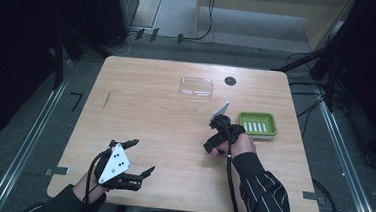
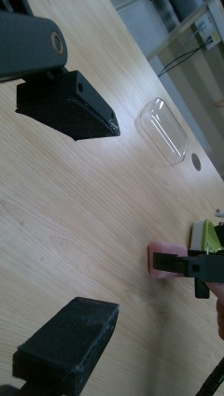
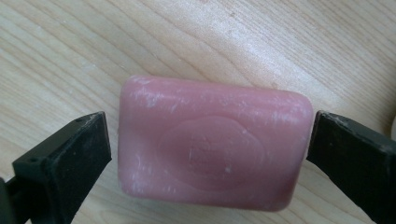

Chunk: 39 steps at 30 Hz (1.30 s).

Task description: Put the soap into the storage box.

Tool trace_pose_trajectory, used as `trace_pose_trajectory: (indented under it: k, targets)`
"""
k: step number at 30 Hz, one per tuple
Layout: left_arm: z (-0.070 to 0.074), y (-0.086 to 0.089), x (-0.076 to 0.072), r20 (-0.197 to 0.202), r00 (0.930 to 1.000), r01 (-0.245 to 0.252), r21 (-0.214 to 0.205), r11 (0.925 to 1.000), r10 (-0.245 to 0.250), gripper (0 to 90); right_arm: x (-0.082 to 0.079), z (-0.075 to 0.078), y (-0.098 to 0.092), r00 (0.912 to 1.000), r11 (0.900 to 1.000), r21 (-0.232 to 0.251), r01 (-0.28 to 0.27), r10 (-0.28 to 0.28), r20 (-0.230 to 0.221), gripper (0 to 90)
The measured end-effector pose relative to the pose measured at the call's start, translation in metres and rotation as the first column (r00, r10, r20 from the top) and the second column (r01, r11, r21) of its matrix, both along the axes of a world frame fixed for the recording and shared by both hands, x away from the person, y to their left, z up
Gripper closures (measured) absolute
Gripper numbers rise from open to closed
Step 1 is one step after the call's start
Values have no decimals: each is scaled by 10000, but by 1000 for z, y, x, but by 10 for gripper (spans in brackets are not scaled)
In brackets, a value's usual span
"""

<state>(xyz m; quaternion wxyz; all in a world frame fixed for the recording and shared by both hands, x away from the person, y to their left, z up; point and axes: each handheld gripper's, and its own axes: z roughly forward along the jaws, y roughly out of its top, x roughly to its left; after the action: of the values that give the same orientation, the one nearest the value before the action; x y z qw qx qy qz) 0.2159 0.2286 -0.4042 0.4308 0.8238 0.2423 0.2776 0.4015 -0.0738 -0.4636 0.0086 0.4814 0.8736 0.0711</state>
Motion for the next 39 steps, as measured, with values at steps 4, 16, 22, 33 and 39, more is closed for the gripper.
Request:
trace_pose_trajectory:
  k: [4,16,22,33,39]
  targets:
    - [0,0,0,4,10000,5,-12,10000,-5,140,3,-4,2,9999,10000,-33,-55,55,-109,0]
    - [0,0,0,0,10000,-3,-27,10000,3,140,5,-10,1,9993,9998,-50,216,-218,-317,0]
    - [0,0,0,9,10000,0,-20,10000,0,140,4,-11,2,9995,9995,-237,204,-210,-254,0]
    - [0,0,0,26,10000,-32,-47,10000,32,140,-1,-7,6,10000,9987,-505,84,-83,30,121]
    - [0,1,-1,59,10000,-18,-47,10000,18,140,-2,-7,6,10000,9987,-519,-21,21,-1,128]
